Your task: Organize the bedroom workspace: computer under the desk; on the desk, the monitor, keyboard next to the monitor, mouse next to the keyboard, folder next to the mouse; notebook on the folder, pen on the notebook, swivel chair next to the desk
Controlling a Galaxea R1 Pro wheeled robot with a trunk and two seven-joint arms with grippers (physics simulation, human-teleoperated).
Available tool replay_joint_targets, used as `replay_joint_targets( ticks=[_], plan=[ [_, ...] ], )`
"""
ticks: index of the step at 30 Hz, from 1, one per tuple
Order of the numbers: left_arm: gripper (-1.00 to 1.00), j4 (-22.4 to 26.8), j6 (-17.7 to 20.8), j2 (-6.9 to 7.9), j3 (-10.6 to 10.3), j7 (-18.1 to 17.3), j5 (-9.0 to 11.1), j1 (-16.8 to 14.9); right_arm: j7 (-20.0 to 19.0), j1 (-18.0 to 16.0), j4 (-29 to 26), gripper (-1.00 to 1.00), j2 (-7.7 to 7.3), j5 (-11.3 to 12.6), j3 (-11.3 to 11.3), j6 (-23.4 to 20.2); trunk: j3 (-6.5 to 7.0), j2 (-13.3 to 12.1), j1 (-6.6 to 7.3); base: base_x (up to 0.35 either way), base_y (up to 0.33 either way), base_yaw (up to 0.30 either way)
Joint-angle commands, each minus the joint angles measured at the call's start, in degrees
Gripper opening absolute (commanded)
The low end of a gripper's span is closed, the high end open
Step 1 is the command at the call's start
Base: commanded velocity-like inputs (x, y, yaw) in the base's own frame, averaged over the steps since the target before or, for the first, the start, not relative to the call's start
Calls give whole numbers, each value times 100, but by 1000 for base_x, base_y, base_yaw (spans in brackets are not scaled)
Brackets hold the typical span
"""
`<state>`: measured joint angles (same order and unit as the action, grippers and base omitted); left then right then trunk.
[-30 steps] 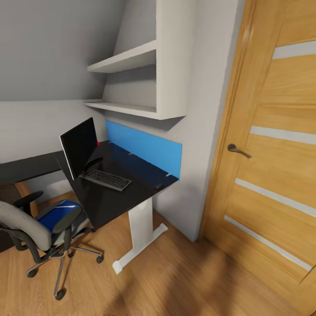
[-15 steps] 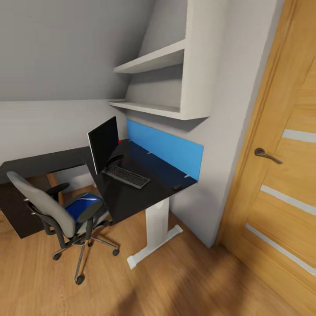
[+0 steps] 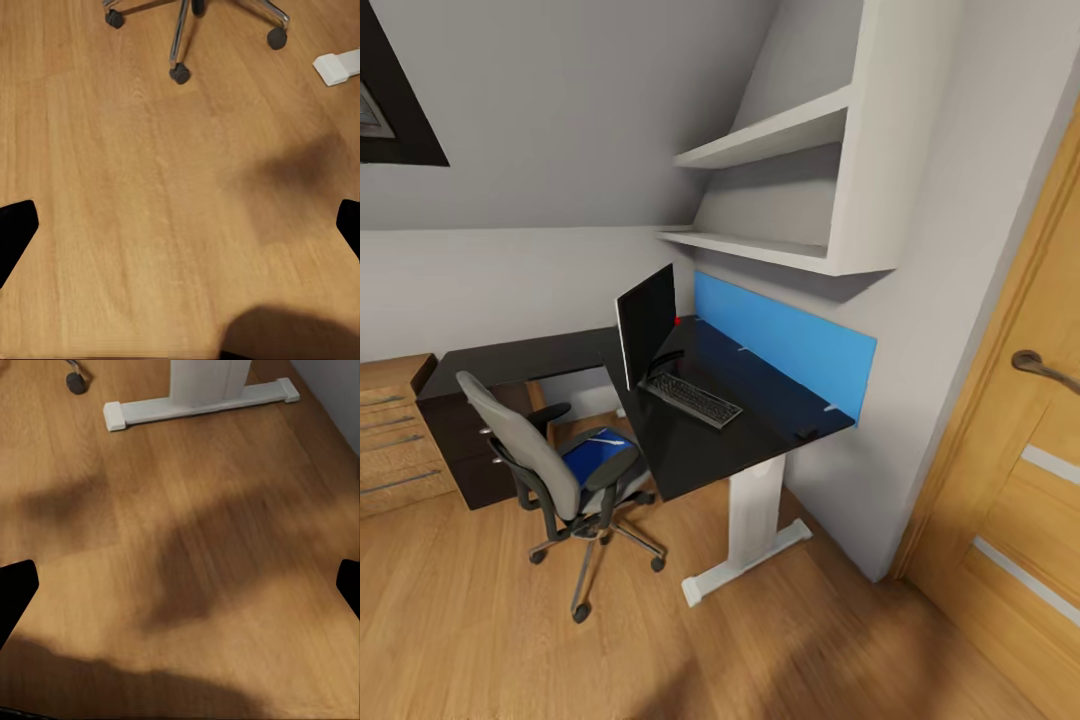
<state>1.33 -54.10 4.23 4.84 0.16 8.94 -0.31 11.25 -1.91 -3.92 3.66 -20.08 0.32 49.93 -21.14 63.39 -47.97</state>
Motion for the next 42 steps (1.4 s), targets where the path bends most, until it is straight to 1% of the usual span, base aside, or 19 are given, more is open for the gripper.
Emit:
replay_joint_targets(
  ticks=[1, 9, 42],
  plan=[
    [100, -3, -13, -1, 43, 2, -33, -4, 60, -3, -3, 100, 2, -57, 3, -61, -6, 3, 0, 0, 0, 287],
    [100, -2, -21, 0, 43, -5, -33, -1, 62, -3, -12, 100, 4, -62, 4, -170, -6, 3, 0, 0, 0, 287],
    [100, -1, -22, 2, 34, -7, -33, -3, 62, -3, -13, 100, 10, -66, 11, -176, -6, 3, 0, 0, 8, 287]
  ],
)
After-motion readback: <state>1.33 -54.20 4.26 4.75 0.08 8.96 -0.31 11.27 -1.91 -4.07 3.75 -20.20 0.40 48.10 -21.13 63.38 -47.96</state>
